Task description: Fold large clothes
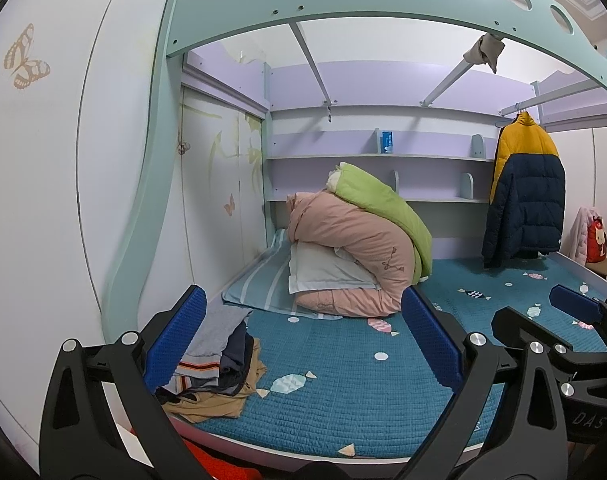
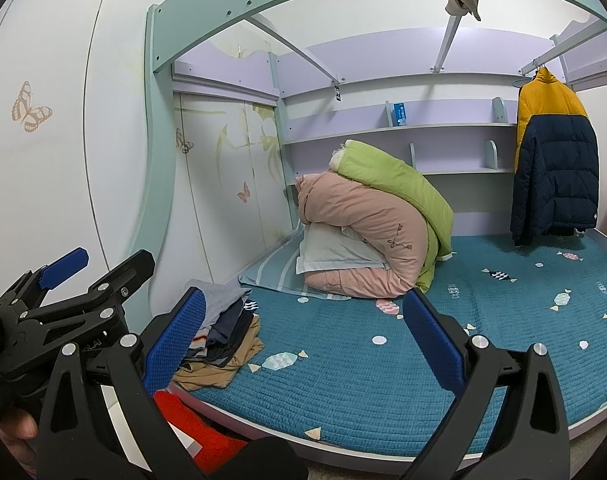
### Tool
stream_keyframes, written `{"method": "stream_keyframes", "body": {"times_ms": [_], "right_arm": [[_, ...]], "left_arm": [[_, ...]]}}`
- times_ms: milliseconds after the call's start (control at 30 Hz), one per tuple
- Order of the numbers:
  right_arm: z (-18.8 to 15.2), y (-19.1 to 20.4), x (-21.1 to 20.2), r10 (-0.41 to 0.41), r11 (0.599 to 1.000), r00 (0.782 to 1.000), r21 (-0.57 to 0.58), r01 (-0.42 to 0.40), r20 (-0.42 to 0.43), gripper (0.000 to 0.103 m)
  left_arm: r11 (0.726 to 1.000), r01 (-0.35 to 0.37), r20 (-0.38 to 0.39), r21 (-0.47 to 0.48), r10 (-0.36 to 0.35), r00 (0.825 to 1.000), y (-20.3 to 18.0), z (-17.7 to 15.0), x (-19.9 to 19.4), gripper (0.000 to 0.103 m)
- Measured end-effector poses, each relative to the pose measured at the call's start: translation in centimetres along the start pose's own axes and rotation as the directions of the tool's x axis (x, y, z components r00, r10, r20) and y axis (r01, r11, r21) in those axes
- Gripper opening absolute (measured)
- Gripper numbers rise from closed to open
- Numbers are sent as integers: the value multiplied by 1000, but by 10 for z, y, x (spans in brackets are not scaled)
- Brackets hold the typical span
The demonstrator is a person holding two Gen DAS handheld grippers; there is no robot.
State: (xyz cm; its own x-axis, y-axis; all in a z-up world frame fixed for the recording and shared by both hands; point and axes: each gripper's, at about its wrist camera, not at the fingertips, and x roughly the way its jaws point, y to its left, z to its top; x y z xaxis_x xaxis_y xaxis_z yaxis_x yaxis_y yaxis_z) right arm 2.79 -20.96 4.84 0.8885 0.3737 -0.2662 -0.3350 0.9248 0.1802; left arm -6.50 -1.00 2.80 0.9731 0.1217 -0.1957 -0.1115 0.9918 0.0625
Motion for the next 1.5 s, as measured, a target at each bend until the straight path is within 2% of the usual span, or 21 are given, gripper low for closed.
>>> {"method": "stream_keyframes", "body": {"times_ms": [1500], "right_arm": [[3, -9, 3, 13, 1000, 1000, 0, -13, -16, 95]], "left_arm": [[1000, -8, -4, -3, 8, 1000, -1, -1, -1, 98]]}}
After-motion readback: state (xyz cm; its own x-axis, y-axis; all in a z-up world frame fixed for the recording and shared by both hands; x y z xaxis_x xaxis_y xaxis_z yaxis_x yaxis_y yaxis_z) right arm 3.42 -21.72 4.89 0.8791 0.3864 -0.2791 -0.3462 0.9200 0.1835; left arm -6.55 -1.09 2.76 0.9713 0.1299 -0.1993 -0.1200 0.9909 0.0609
